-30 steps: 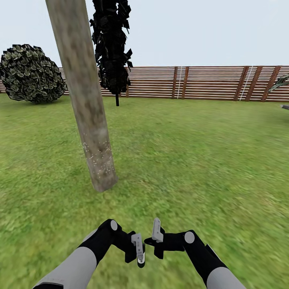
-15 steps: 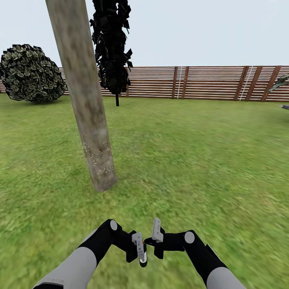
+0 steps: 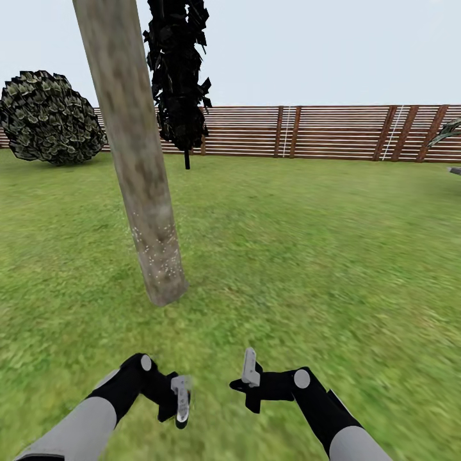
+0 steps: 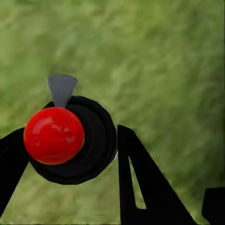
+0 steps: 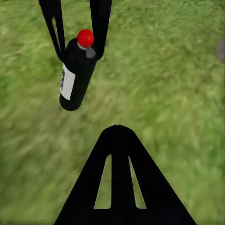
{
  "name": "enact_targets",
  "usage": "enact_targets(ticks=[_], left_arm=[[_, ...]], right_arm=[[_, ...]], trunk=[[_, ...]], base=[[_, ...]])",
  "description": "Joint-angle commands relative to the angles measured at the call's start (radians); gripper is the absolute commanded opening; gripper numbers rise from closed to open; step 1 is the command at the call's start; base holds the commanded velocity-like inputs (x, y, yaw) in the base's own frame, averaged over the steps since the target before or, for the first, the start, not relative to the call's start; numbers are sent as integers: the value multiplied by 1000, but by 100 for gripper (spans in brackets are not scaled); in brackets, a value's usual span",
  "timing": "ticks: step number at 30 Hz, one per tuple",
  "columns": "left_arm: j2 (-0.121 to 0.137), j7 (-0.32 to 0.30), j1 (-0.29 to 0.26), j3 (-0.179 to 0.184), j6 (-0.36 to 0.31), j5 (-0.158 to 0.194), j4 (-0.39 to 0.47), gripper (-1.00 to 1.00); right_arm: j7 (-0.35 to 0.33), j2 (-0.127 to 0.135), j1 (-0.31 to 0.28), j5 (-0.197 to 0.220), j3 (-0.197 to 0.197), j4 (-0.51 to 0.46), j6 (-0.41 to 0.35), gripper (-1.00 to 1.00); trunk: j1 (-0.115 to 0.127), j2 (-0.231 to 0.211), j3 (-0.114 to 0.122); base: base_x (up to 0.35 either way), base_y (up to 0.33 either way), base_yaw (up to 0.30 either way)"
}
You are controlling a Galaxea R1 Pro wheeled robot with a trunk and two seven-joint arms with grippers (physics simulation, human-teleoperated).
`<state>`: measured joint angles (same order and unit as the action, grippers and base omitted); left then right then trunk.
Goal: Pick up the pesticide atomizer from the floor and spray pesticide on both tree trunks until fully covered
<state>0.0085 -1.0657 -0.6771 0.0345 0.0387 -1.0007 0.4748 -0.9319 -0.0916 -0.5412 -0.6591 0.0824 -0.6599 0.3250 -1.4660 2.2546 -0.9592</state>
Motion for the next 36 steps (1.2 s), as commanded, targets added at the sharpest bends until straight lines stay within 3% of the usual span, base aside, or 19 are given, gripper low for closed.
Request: enact_targets(ticks=[1, 4, 5, 9, 10, 12, 14, 16, 18, 19, 20, 22, 24, 26, 28, 32, 35, 36], left_arm=[[26, -2, 0, 3, 5, 1, 2, -100], [107, -2, 2, 4, 5, 1, 2, -100], [131, -3, 4, 4, 4, 0, 1, -100], [225, 3, 8, -3, 0, 2, -2, -100], [242, 29, 8, -11, -3, 10, -5, -100], [256, 179, 9, -72, -3, 62, -30, -100], [253, 350, 10, -146, 4, 159, -123, -100], [252, 507, 10, -210, 48, 322, -250, -100], [252, 656, 23, -236, 174, 500, -360, -100], [249, 727, 51, -240, 232, 569, -396, -100], [243, 795, 92, -243, 282, 619, -415, -100], [235, 886, 165, -247, 369, 687, -435, -100], [219, 924, 205, -249, 432, 759, -441, -100], [210, 941, 242, -249, 460, 841, -444, -100], [200, 945, 259, -248, 465, 896, -447, -100], [197, 960, 262, -250, 463, 907, -448, -100], [196, 1115, 263, -248, 467, 916, -446, -100], [195, 1118, 263, -248, 467, 916, -446, -100]], right_arm=[[-1, 0, 0, -8, -1, -1, 5, -100], [-1, 0, 0, -8, 3, 2, 5, -100], [-1, 0, 0, -8, 3, 3, 5, 100], [2, 4, 0, -10, -5, 8, 6, 100], [19, 8, 0, -11, -5, 15, 7, 100], [189, 40, 2, -12, -33, 113, 10, 100], [422, 56, 3, -11, -68, 261, 11, 100], [627, 61, 3, -9, -95, 390, 12, 100], [818, 58, 4, 12, -142, 493, 17, 100], [901, 57, 5, 22, -156, 529, 21, 100], [969, 57, 6, 28, -163, 549, 40, 100], [1066, 58, 15, 33, -170, 568, 110, 100], [1167, 61, 36, 37, -173, 574, 152, 100], [1286, 60, 78, 74, -173, 577, 209, 100], [1337, 61, 112, 114, -173, 578, 258, 100], [1344, 53, 119, 123, -173, 582, 265, 100], [1346, 52, 119, 126, -174, 584, 266, 100], [1346, 51, 119, 126, -174, 585, 266, 100]], trunk=[[0, 0, -1], [0, 0, -1], [0, 0, -1], [0, 0, -1], [0, 0, -1], [0, 0, -1], [0, 0, -1], [0, 0, -1], [0, 0, -1], [0, 0, -1], [0, 0, -1], [0, 0, -1], [0, 0, -1], [0, 0, -1], [0, 0, -1], [0, 0, -1], [0, 0, -1], [0, 0, -1]], base=[[0, 0, 0], [0, 0, 0], [0, 0, 0], [0, 0, 0], [0, 0, 0], [0, 0, 0], [0, 0, 0], [0, 0, 0], [0, 0, 0], [0, 0, 0], [0, 0, 0], [0, 0, 0], [0, 0, 0], [0, 0, 0], [0, 0, 0], [0, 0, 0], [0, 0, 4], [0, 0, 81]])
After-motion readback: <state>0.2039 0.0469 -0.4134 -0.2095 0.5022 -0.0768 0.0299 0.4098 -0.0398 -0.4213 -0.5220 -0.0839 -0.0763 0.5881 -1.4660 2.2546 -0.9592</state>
